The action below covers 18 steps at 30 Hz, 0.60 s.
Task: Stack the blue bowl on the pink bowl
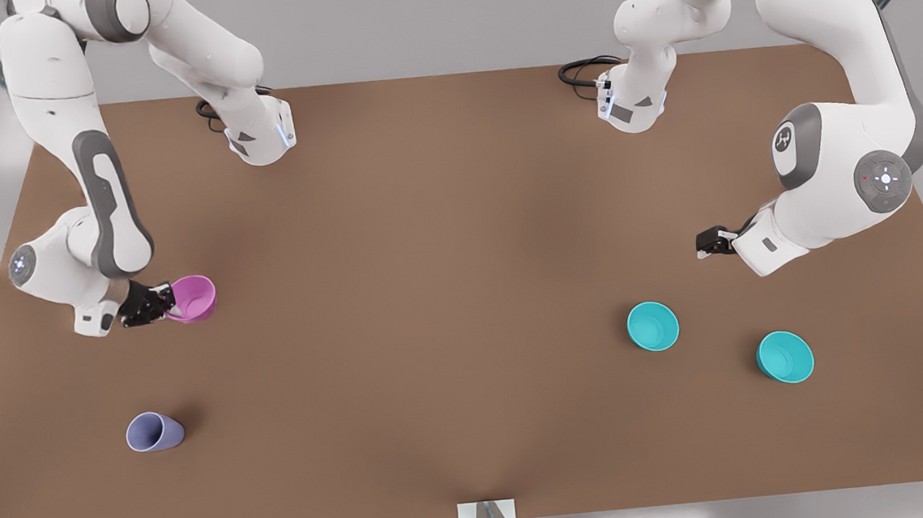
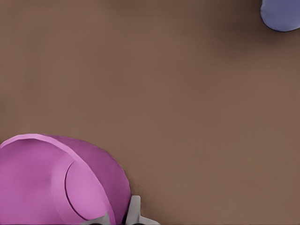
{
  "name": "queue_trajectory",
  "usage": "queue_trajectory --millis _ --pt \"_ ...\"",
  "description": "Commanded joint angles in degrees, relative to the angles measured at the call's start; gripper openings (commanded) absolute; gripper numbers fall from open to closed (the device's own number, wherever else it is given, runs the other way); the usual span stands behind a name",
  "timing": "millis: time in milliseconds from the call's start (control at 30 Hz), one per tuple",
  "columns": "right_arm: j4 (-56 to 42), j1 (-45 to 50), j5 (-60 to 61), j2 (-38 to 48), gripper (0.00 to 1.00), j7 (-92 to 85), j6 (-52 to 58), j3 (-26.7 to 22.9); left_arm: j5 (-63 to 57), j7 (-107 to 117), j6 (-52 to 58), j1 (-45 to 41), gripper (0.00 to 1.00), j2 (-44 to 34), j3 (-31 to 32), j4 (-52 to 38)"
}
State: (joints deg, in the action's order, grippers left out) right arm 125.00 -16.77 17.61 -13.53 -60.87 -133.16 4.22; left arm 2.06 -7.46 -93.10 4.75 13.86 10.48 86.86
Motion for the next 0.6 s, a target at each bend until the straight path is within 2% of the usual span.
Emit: queue_trajectory --millis 0,67,100,200,300,400,567 --pt "-0.4 8.7 4.2 2.7 0.21 20.8 6.8 0.1 0.0 0.0 -0.1 0.0 1.0 0.0 0.1 0.0" --pt "-3.6 21.2 12.6 -0.2 0.21 41.8 6.7 0.0 0.0 0.0 -0.1 0.0 1.0 0.0 0.0 0.0" --pt "-8.1 26.6 12.9 -3.3 0.21 54.9 6.6 0.0 0.0 0.0 -0.1 0.0 1.0 0.0 0.1 0.0" --pt "-29.0 39.4 12.7 -18.4 0.21 89.2 6.9 0.0 0.0 0.0 -0.1 0.0 1.0 -0.1 0.1 0.0" --pt "-46.8 45.4 12.5 -31.6 0.21 108.6 7.4 0.1 0.0 0.0 -0.1 0.0 1.0 -0.1 0.0 0.0" --pt "-58.4 49.5 12.3 -40.9 0.21 115.8 7.1 0.0 -0.1 0.0 -0.1 -0.1 1.0 -0.1 0.1 -0.1" --pt "-63.5 51.9 11.7 -47.3 0.21 115.5 6.7 -0.3 -0.5 0.1 -2.4 1.6 1.0 1.9 -0.3 -0.6"
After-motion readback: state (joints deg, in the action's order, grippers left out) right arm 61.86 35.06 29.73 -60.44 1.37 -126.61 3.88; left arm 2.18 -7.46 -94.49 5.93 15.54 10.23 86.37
